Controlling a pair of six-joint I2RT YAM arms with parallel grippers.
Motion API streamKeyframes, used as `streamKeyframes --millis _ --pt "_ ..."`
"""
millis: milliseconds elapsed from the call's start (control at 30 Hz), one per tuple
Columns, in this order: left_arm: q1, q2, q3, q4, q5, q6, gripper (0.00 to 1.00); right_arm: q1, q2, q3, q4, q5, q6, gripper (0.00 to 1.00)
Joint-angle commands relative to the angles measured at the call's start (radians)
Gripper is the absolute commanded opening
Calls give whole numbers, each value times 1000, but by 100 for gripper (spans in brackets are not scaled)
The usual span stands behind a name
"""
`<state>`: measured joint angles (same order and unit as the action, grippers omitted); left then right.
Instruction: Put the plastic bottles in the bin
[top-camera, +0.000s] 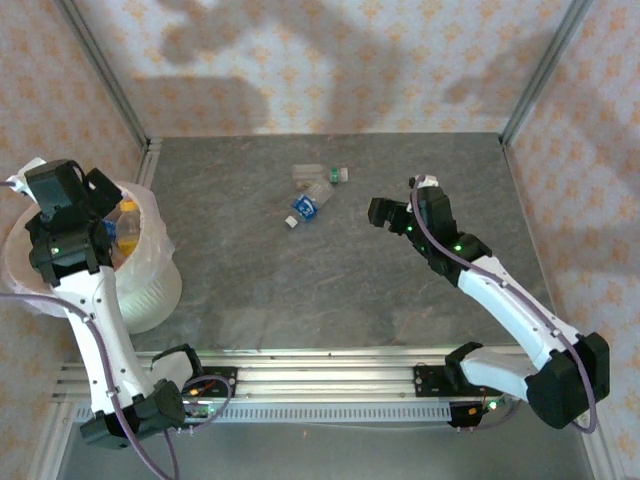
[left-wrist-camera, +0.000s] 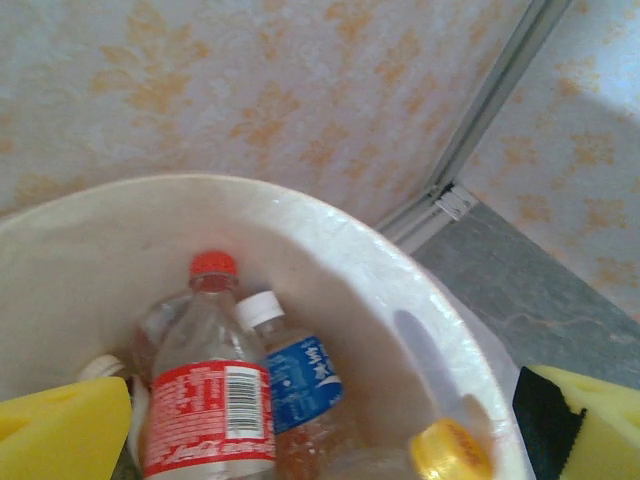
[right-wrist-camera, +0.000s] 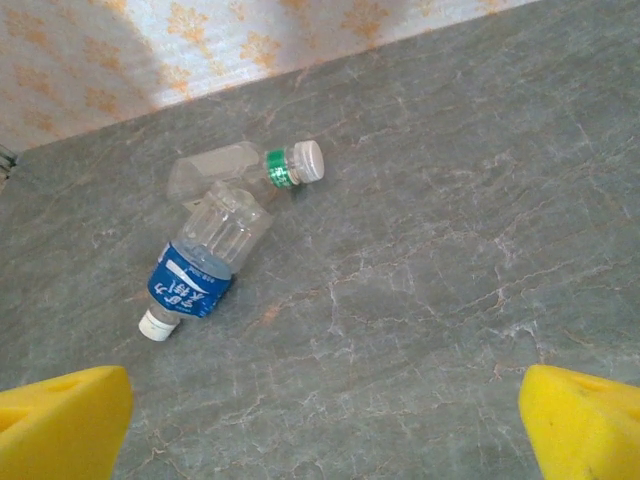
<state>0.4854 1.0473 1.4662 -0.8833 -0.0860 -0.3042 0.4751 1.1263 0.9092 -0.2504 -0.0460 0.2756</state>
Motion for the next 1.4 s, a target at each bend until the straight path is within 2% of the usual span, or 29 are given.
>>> streamKeyframes --millis 0,433,633,667,733,867,967,1067,1233,1367 --pt "6 63 19 -66 63 -81 100 3 24 38 10 -14 0 99" --pt "17 121 -95 -103 23 -195 100 4 5 46 -35 -15 24 99" --pt "14 52 -60 -48 210 -224 100 4 -47 20 -40 16 4 99" --pt "-1 36 -49 -38 236 -264 100 4 -54 13 -37 24 2 99" --pt "-77 14 -18 -31 216 -278 99 3 -65 3 -31 44 2 99" --pt "-376 26 48 -18 57 -293 99 4 -74 -19 3 61 23 99" --pt "-577 99 86 16 -17 -307 99 4 -73 -24 18 73 49 99" --pt "-723 212 151 28 -83 -289 99 4 -72 -24 18 89 69 99" --pt "-801 403 249 14 -30 -281 100 3 -74 -26 -3 120 113 99" --pt "-814 471 243 54 55 -280 100 2 -65 -31 -13 110 142 99"
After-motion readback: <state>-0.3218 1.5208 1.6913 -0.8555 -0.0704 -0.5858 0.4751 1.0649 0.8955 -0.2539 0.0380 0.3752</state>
